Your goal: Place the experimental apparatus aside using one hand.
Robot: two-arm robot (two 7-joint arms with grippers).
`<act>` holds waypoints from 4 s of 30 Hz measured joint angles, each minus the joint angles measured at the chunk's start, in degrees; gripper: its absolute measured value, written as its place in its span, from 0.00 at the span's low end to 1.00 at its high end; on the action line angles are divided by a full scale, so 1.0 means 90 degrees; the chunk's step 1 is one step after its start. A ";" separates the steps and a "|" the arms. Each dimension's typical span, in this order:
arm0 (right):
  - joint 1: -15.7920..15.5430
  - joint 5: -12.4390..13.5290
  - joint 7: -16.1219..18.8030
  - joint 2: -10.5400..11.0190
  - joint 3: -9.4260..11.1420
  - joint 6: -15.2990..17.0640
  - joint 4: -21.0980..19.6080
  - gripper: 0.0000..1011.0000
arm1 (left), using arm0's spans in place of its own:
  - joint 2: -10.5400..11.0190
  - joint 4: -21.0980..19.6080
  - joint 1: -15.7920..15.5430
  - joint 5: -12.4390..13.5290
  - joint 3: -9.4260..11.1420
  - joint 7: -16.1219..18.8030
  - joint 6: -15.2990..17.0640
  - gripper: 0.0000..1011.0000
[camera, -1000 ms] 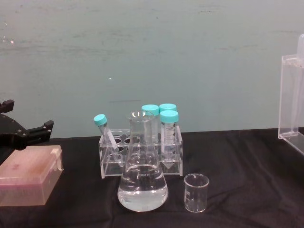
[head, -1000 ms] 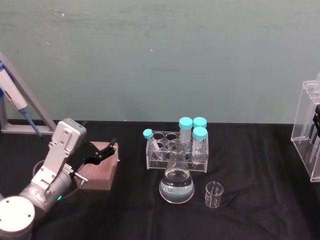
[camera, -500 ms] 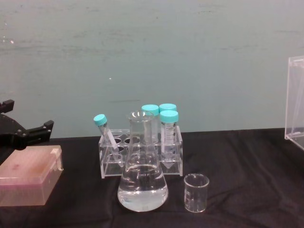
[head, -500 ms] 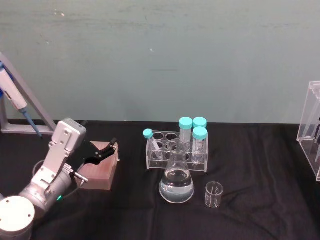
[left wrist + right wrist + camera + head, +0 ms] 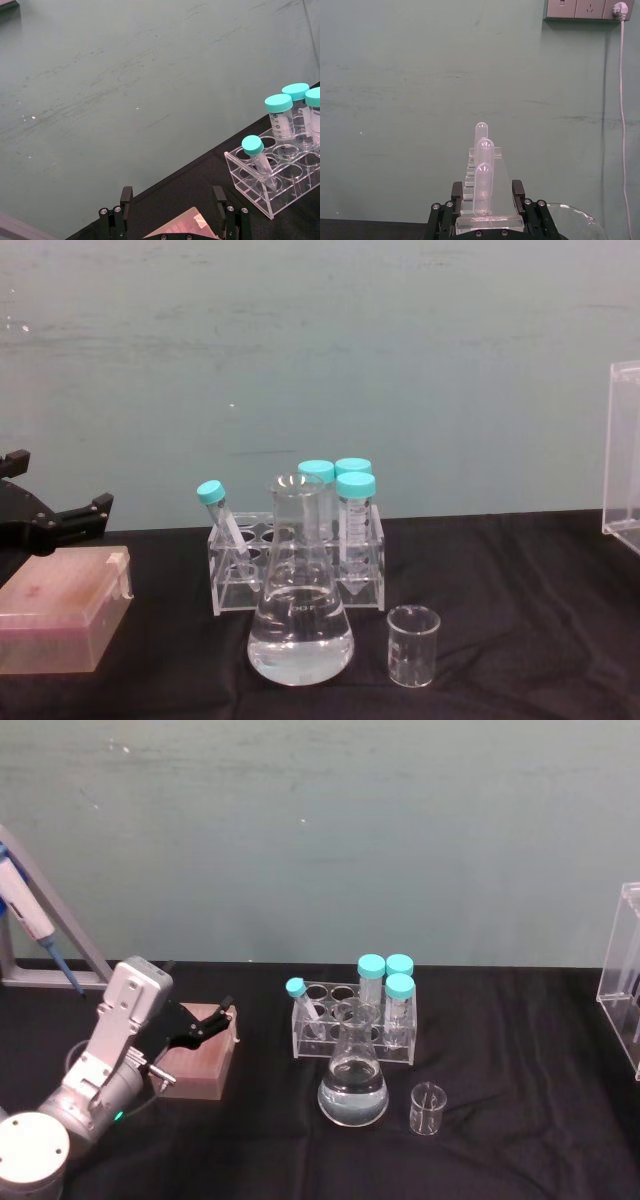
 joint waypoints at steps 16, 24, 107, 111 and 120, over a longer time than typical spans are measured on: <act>0.0095 0.0014 -0.0010 0.0011 0.0028 -0.0008 0.0170 0.59 | 0.0000 0.0000 0.0000 0.0000 0.0000 0.0000 0.0000 0.99; 0.0121 0.0017 -0.0015 -0.0001 0.0029 -0.0013 0.0216 0.59 | 0.0000 0.0000 0.0000 0.0000 0.0000 0.0000 0.0000 0.99; 0.0179 0.0120 0.0016 0.0001 0.0108 0.0082 0.0358 0.94 | 0.0000 0.0000 0.0000 0.0000 0.0000 0.0000 0.0000 0.99; 0.0180 0.0120 0.0016 0.0001 0.0110 0.0080 0.0358 0.99 | 0.0000 0.0000 0.0000 0.0000 0.0000 0.0000 0.0000 0.99; 0.0181 0.0120 0.0016 0.0001 0.0110 0.0079 0.0357 0.99 | 0.0000 0.0000 0.0000 0.0000 0.0000 0.0000 0.0000 0.99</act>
